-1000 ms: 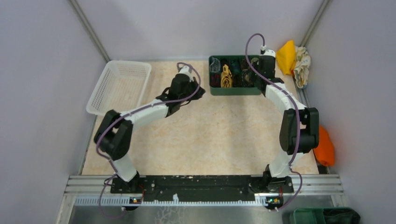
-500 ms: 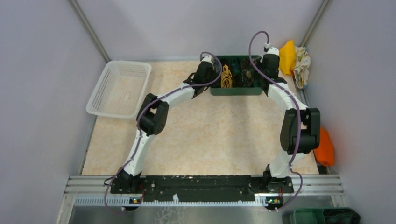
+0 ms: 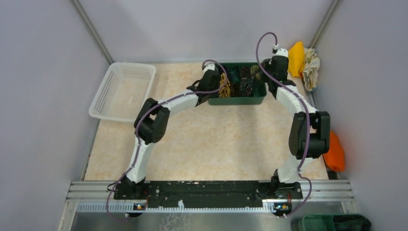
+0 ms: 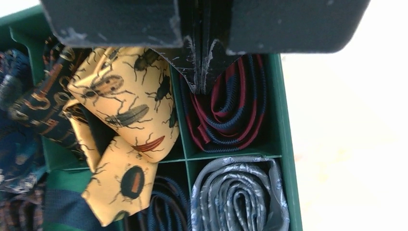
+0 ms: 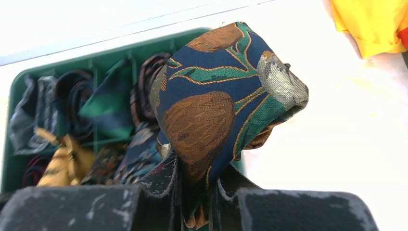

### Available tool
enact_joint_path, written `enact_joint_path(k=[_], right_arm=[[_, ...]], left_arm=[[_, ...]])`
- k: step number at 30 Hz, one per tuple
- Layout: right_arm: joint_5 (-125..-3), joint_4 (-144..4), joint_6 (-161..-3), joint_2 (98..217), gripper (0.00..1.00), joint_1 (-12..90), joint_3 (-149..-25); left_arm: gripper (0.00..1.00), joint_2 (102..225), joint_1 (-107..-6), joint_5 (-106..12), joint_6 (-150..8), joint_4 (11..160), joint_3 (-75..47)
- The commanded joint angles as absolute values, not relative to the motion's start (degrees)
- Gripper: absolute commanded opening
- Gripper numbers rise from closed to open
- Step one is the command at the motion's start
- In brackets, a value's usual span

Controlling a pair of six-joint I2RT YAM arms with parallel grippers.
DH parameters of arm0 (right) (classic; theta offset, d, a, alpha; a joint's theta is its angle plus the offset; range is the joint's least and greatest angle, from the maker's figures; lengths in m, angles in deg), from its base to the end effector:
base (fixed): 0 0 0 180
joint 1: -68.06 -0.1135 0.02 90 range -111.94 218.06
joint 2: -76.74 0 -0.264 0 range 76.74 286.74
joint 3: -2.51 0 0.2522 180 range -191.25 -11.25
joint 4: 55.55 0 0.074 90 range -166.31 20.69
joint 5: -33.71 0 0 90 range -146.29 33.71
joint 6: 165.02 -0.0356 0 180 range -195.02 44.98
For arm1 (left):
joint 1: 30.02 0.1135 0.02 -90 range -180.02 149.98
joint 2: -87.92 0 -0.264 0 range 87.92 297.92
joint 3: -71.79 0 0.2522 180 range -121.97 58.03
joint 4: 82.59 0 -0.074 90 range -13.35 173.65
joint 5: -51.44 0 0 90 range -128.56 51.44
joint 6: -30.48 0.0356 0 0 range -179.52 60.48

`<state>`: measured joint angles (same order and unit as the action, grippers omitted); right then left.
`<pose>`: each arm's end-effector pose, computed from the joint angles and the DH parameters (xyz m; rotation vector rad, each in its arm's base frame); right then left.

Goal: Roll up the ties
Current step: Move the storage box to the center of the board.

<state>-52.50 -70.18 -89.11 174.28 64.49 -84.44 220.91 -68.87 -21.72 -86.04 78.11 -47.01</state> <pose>0.4010 0.0227 0.2822 0.2265 1.9995 0.1301 0.4228 -0.3273 0.1852 0.0606 2.1471 -0.3547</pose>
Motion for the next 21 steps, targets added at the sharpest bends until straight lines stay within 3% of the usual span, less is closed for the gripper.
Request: enact_joint_path(k=[1, 13, 21], right_arm=[[-50.9, -67.1, -86.9, 172.1, 0.0, 65.1, -84.2], [-57.5, -68.9, -85.8, 170.7, 0.0, 61.8, -75.8], [-51.4, -86.2, -80.1, 175.5, 0.0, 57.4, -83.3]], left_arm=[[0.0, 219.2, -68.0, -16.9, -89.3, 66.8, -32.6], [0.0, 215.8, -67.9, -18.1, -90.1, 69.8, -25.4], [0.0, 212.9, -67.5, -18.4, -90.1, 72.0, -22.3]])
